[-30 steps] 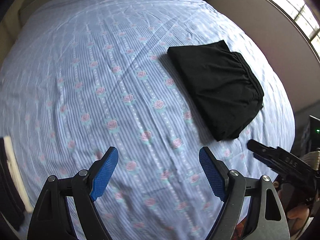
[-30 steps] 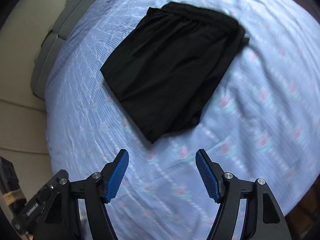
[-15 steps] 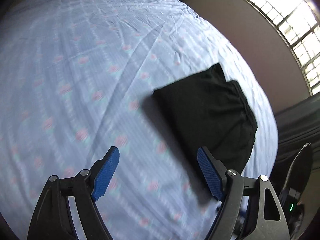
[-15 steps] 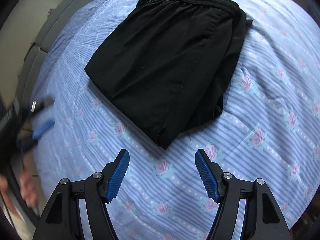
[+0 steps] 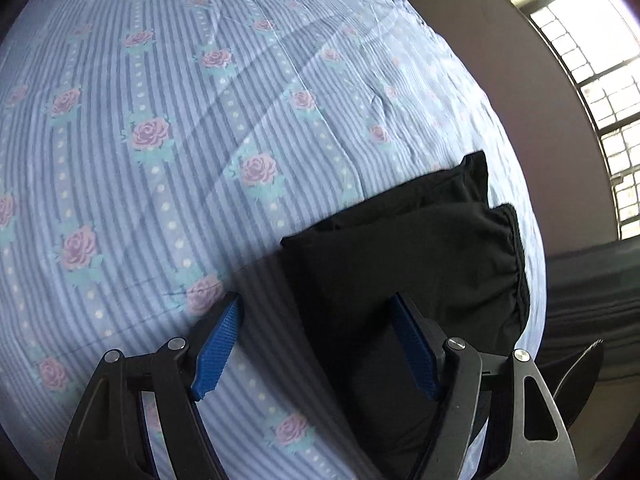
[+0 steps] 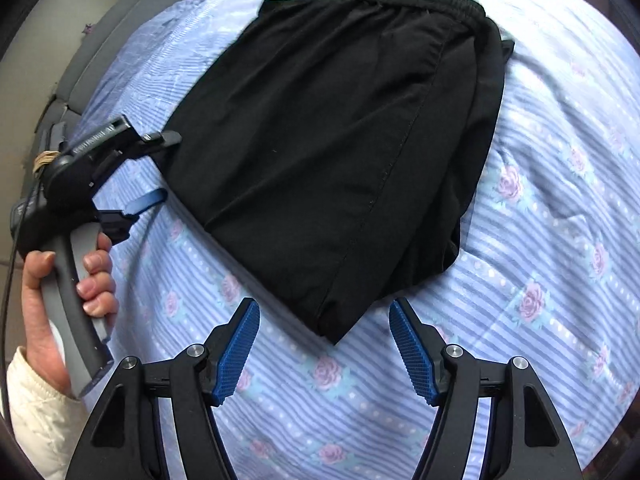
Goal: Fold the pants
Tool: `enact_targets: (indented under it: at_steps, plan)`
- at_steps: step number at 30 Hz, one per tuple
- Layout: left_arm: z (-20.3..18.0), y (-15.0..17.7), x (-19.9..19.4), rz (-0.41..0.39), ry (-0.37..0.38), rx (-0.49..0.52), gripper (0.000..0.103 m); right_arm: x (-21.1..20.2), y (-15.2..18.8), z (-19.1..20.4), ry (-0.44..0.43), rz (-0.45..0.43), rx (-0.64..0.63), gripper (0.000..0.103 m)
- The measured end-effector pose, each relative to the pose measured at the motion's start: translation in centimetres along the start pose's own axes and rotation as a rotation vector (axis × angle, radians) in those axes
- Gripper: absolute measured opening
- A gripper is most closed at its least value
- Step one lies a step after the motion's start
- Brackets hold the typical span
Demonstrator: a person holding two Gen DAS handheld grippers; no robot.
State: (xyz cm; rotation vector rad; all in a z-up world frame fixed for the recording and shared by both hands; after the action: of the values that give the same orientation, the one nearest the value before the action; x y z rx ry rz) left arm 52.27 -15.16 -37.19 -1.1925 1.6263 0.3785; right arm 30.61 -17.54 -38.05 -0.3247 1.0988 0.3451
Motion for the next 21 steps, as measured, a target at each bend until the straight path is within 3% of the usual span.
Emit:
enact_targets:
  at_steps: [3, 4, 5, 8, 9, 16, 21]
  plan:
    - [-0.5, -0.3, 0.8, 0.019, 0.029, -0.005, 0.045, 0.9, 0.0, 0.2, -0.021, 0.032, 0.012, 0.057]
    - [-0.6, -0.3, 1.1, 0.025, 0.041, -0.009, 0.043, 1.1, 0.0, 0.2, -0.020, 0.035, 0.004, 0.056]
    - [-0.5, -0.3, 1.4, 0.028, 0.037, -0.008, 0.038, 1.2, 0.0, 0.4, -0.018, 0.037, -0.012, 0.050]
    - [-0.6, -0.3, 1.5, 0.031, 0.032, 0.001, 0.018, 1.7, -0.1, 0.8, -0.015, 0.044, -0.059, 0.019]
    - [-0.8, -0.4, 1.3, 0.024, 0.034, 0.002, 0.015, 1.8, -0.3, 0.8, -0.004, 0.048, -0.079, 0.016]
    - [-2.2, -1.0, -0.4, -0.015, -0.041, 0.101, 0.012, 1.4, 0.6, 0.4, 0.053, 0.063, -0.111, 0.007]
    - [-2.1, -0.9, -0.5, -0.012, -0.060, 0.114, 0.012, 2.1, 1.0, -0.4, 0.096, 0.086, -0.101, 0.005]
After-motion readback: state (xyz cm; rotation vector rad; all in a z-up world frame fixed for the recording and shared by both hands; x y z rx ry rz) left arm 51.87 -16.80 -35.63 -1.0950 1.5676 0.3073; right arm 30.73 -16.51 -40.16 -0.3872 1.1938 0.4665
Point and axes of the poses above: each gripper's, at about its wrist camera, not at the fingertips, and x roughly the way its jaws point, z to its left, y to its underside, the point moved 8 cm from there along x, roughly the way its jaws point, and after that the axes turned 12 degrees about x, right-handed, at the moved point
